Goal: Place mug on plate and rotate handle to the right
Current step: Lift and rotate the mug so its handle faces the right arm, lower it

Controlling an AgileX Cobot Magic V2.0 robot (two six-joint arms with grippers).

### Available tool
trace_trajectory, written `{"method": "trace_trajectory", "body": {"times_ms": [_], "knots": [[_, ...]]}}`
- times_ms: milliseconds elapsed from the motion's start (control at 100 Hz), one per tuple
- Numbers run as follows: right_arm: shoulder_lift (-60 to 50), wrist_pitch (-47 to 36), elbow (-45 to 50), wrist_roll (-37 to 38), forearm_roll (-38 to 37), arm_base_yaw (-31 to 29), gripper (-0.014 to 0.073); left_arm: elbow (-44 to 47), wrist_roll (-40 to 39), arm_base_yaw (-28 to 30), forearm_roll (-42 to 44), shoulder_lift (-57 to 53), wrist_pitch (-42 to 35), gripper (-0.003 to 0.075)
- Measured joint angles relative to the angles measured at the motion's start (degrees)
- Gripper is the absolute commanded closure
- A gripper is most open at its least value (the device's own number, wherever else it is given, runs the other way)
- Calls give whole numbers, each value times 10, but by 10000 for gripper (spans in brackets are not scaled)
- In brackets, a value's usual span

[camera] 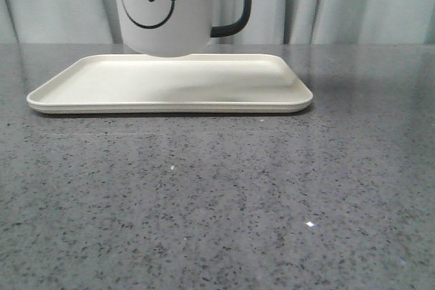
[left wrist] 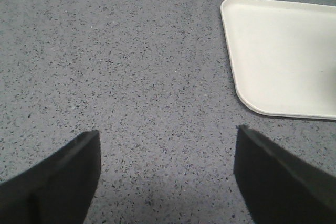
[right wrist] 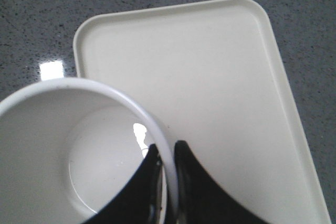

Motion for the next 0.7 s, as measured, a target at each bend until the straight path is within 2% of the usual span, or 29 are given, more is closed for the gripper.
{"method": "trace_trajectory", "body": {"times_ms": [180,430,700], "knots": [[0,0,0,-30,3,-31,655,0,0,0,0,0,0,208],[3,0,0,-71,28,-33,655,0,0,0,0,0,-1,208],[47,0,-1,-81,37,-33,655,0,0,0,0,0,-3,208]]}}
